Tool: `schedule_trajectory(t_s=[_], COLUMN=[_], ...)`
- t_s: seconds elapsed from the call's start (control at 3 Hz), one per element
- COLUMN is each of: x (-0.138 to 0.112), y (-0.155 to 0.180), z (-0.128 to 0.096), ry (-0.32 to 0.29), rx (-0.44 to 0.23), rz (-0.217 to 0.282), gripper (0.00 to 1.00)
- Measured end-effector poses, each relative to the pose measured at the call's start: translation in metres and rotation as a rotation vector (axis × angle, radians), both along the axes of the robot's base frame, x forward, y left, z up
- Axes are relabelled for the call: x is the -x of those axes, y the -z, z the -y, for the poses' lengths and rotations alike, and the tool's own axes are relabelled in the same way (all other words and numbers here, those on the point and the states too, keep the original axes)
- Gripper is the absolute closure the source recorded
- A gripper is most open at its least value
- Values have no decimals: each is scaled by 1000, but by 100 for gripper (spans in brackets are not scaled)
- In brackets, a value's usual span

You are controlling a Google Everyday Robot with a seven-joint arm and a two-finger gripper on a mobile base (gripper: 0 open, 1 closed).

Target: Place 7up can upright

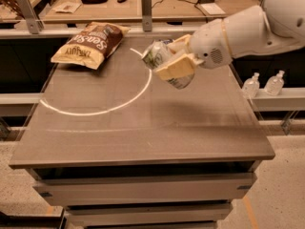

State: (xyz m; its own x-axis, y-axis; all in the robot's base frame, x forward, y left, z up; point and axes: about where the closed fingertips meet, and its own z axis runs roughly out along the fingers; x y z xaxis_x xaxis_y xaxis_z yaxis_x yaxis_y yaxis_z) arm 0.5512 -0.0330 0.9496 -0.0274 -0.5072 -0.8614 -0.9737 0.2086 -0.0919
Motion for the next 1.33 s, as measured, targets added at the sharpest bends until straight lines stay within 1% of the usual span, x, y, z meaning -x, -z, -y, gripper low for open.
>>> schedule_trajectory(t_s=[0.33, 0.67, 1.0, 1.33], x=[8, 17, 39, 39], y=[-22, -40, -22, -22], z=[0, -7, -13, -13], ry=[-42, -82, -89, -89], rx=[-267, -467, -512, -512], rz=[19, 27, 47, 47], gripper=[100, 100, 100, 100])
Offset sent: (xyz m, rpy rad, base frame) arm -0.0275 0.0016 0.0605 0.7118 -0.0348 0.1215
